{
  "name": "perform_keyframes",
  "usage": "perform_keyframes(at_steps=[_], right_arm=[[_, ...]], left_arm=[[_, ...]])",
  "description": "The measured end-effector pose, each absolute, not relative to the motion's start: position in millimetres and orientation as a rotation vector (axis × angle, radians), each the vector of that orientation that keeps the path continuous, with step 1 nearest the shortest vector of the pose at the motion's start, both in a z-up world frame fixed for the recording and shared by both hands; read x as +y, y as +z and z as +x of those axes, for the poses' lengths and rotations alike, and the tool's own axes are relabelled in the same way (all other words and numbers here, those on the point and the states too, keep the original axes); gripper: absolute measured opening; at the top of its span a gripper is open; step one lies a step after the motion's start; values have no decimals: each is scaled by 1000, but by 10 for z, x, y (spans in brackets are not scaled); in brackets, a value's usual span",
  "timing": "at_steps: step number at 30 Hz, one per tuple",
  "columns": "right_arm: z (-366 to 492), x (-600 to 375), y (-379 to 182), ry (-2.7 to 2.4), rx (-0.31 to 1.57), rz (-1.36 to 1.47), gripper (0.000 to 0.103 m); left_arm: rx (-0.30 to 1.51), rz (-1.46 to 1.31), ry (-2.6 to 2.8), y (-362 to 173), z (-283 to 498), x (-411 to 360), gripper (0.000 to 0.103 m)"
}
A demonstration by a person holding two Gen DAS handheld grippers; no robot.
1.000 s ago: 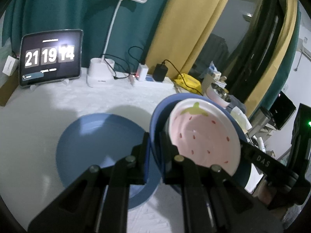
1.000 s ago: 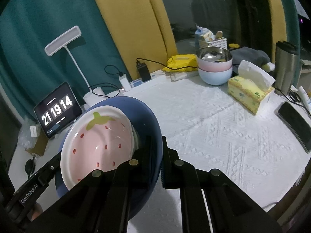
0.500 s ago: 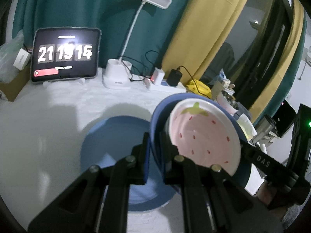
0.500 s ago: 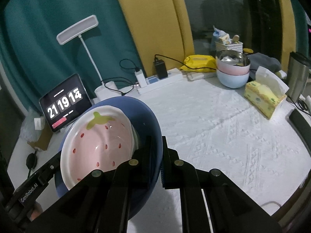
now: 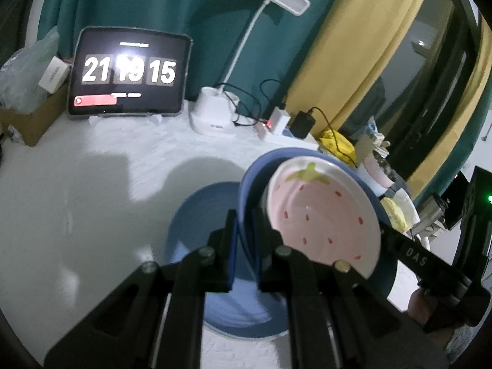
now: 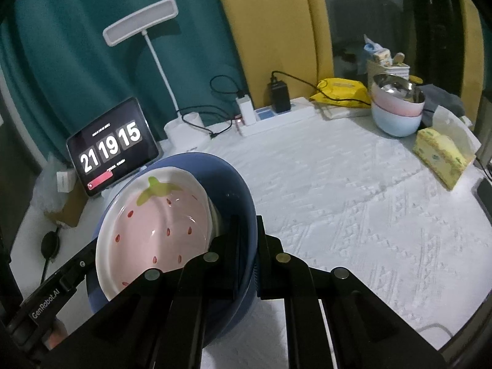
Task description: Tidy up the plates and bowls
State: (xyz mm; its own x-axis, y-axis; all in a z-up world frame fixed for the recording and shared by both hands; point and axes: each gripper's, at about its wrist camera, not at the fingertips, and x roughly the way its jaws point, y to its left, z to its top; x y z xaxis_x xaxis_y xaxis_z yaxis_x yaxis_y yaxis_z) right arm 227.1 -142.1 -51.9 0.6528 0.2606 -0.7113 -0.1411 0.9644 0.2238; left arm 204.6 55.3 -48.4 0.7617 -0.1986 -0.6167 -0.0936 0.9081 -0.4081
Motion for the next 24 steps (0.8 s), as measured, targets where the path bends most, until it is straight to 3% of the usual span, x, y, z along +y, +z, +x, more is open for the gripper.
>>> perform_keyframes(at_steps=[24], right_arm=[[2570,-1304,-811,269,898,175,9]], left_arm=[[759,-426,-9,-688,2239,646,7]])
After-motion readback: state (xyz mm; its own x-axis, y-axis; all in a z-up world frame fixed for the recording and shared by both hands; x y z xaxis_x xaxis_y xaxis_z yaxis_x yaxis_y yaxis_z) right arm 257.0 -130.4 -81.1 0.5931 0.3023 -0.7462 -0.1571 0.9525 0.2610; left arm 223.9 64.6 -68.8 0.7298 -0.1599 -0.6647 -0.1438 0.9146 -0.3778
